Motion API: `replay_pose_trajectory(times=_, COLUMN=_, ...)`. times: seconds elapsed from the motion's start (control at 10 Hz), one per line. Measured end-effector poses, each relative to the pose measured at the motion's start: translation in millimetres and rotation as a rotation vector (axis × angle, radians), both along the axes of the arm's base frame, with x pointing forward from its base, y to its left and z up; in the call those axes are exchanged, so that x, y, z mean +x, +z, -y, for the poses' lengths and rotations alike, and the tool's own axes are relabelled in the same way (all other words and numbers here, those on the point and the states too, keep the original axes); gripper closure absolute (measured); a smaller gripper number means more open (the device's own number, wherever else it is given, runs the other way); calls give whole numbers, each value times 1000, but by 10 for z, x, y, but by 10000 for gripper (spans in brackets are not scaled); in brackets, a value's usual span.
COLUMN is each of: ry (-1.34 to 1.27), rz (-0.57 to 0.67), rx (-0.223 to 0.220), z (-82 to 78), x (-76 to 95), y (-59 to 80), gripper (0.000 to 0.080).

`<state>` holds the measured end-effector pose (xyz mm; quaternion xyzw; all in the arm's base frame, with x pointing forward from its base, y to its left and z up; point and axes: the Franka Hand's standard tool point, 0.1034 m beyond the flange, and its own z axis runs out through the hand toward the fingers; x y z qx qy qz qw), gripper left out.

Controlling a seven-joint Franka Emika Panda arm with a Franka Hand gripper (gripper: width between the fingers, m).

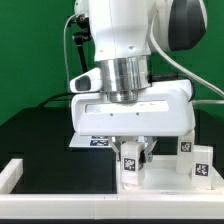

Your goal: Assemble square table

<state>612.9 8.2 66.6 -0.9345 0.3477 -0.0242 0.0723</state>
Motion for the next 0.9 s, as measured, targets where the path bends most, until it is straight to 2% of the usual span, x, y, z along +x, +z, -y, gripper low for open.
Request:
replay_pose_trajectory(times=0.1, ry=-211, rz=-25, rx=20, z=-6, x=-2, y=-3, gripper=512)
replay_pose_trajectory(times=0.3, ry=-548, rz=-58, rx=90, z=-4, x=11, y=-11, gripper=511)
replay_pose_trajectory(times=0.4, ry=-600, rz=-53, rx=111, z=8, x=24, y=-10, gripper=511)
replay_pose_trajectory(times=0.5, ry=-620, rz=-47, rx=113, z=6, x=29, y=-11, gripper=511)
replay_pose_trajectory(times=0.6, ry=-645, rz=-52, rx=116, z=-3, x=26, y=-13, gripper=461)
replay_pose_trajectory(times=0.7, ry=-581, rz=-43, rx=108, z=0, x=26, y=-13, gripper=325)
replay_pose_trajectory(times=0.8, ry=-450, rz=-18, rx=88, z=0, x=34, y=-7, gripper=325)
replay_pose_trajectory(times=0.9, ry=-217, rz=19, rx=41, z=6, x=52, y=12, gripper=190)
